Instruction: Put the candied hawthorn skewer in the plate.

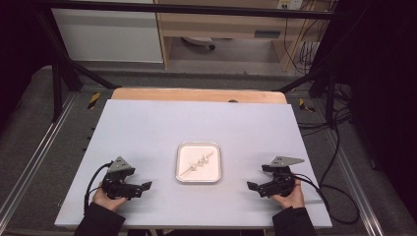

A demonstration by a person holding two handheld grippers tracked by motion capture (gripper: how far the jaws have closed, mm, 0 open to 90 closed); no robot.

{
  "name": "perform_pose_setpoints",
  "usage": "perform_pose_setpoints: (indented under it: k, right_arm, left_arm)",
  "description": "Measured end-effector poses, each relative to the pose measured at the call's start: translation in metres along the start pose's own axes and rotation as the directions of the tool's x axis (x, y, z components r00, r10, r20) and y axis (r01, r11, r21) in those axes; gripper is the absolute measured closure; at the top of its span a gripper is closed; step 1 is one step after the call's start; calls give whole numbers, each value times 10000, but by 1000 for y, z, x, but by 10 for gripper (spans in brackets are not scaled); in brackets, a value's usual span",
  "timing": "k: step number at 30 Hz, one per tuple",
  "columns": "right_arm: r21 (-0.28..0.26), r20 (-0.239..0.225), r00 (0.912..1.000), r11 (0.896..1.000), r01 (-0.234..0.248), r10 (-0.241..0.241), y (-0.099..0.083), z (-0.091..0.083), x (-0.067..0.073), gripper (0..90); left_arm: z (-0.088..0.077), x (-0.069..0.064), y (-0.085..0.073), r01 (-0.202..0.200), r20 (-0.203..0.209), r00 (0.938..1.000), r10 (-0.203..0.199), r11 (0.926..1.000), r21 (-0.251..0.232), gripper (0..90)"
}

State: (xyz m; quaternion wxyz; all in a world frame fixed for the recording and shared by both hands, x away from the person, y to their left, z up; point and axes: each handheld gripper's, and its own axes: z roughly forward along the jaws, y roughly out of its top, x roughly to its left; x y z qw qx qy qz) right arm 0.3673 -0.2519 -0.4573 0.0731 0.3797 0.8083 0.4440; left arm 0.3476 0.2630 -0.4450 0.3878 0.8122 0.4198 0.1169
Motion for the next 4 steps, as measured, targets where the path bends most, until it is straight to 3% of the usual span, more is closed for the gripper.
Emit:
perform_pose_setpoints:
  k: [4]
  right_arm:
    - [30,-8,10000,10000,-13,13,0,1,0,4]
  left_arm:
    - [-1,2,-2,-23,0,10000,23,10000,-76,111]
